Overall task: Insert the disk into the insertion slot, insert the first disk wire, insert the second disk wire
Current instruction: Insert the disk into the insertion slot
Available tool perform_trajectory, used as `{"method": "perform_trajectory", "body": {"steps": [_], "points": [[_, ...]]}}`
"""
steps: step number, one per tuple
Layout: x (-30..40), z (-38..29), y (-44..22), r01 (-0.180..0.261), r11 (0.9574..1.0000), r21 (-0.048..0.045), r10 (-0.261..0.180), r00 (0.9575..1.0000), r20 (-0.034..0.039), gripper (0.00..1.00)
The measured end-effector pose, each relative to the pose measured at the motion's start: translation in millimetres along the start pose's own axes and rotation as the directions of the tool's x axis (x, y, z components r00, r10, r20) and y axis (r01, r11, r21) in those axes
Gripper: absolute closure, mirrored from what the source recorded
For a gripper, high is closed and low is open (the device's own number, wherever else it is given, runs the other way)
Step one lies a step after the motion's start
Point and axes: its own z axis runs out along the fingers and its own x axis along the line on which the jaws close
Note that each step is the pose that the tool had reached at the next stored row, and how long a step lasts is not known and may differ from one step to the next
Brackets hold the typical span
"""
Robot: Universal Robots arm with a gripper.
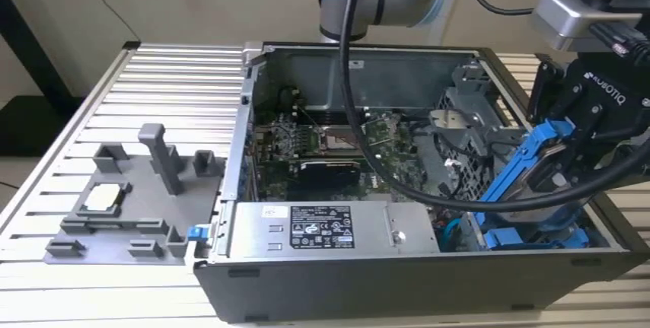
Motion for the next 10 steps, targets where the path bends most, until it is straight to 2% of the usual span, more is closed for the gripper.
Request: {"method": "perform_trajectory", "body": {"steps": [7, 10], "points": [[0.0, 12.2, -0.5, 0.0, 1.0, -0.0001, 0.0, 1.0, 0.0036, 0.67], [0.0, 15.8, -0.6, 0.0, 1.0, -0.0002, 0.0, 0.9999, 0.0111, 0.67]]}}
